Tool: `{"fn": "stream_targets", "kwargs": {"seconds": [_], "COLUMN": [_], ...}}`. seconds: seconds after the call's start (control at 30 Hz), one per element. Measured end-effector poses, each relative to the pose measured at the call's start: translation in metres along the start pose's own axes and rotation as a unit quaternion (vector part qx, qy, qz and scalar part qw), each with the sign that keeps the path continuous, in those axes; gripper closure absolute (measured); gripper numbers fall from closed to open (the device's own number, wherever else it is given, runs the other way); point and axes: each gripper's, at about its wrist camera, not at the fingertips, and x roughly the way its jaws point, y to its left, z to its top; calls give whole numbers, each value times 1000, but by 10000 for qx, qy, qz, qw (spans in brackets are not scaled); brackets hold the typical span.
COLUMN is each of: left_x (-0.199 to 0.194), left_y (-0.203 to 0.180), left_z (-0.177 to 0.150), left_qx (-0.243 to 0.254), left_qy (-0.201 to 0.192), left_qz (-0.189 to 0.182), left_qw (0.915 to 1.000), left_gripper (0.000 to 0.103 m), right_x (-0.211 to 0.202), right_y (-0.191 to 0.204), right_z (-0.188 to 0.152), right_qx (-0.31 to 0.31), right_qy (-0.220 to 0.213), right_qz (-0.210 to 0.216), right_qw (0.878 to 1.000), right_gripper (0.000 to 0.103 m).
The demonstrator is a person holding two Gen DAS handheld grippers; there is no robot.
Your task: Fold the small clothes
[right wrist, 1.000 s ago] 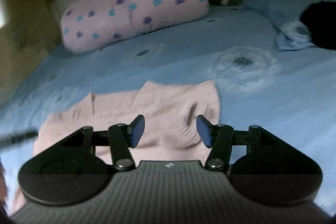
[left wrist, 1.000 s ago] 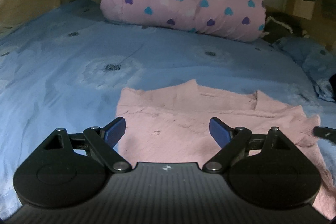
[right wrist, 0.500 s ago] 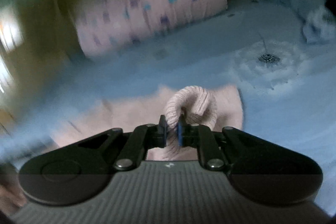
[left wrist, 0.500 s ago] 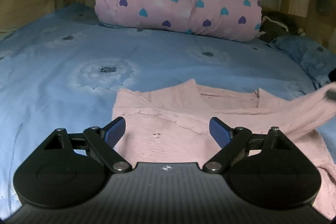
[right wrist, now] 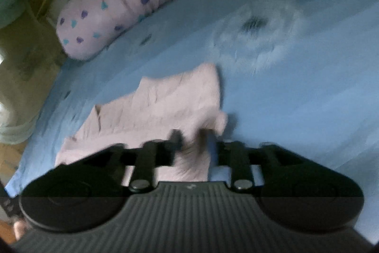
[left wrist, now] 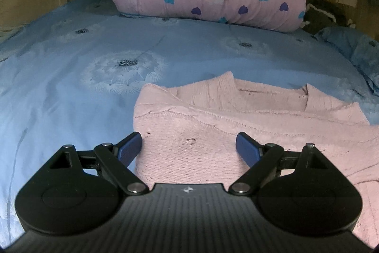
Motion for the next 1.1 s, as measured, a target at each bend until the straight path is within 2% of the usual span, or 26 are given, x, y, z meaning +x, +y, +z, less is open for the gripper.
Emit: {"fn": "stream_targets", "kwargs": {"seconds": [0.03,0.07,0.13,0.27,0.37,0.4,0.43,0.47,0.53,0.6,0.67,0.73,0.77,0.87,1.0,1.07,1.1], "left_x": [0,1,2,3,3,3,3,2,1,3,7,13,14,11,-9,-18,-19], "left_y": [0,0,-1,-4,-4,-3,-3,-2,-2,0,2,5,7,11,12,12,11], "left_z": [0,-1,0,0,-1,0,0,0,1,1,0,-1,-1,0,12,17,19], "left_qx": [-12,-24,-19,30,25,26,7,-14,-39,-48,-78,-105,-122,-214,-259,-231,-199], "left_qy": [8,19,30,20,12,11,-8,-32,-56,-20,74,203,243,209,-167,-412,-462], "left_qz": [1,10,40,86,89,87,89,86,124,222,317,381,389,341,211,248,247], "left_qw": [10000,10000,10000,10000,10000,10000,10000,10000,9999,9997,9994,9990,9989,9990,9993,9986,9984], "left_gripper": [13,13,13,13,13,13,13,13,13,13,13,13,13,13,14,19,26], "right_x": [-7,-9,-11,14,24,27,27,29,27,23,21,24,27,27,15,6,3], "right_y": [2,2,4,13,31,39,44,47,40,31,23,16,14,8,29,40,42], "right_z": [0,1,2,2,-6,-9,-11,-13,-11,-5,-3,-4,-5,-5,-7,-10,-9], "right_qx": [-54,-89,-126,-232,-705,-911,-1055,-1127,-770,-399,-398,-606,-692,-546,-863,-1086,-1177], "right_qy": [-223,-417,-598,-211,-154,-166,-178,-151,-173,-240,-317,-367,-377,-380,-420,-628,-744], "right_qz": [-108,-167,-136,118,54,28,50,204,819,1032,587,-190,-340,-340,-551,-715,-792], "right_qw": [9997,9990,9980,9994,9974,9957,9942,9933,9935,9936,9970,9973,9963,9972,9939,9895,9871], "right_gripper": [46,43,43,43,44,47,63,87,88,88,88,88,87,86,78,77,77]}}
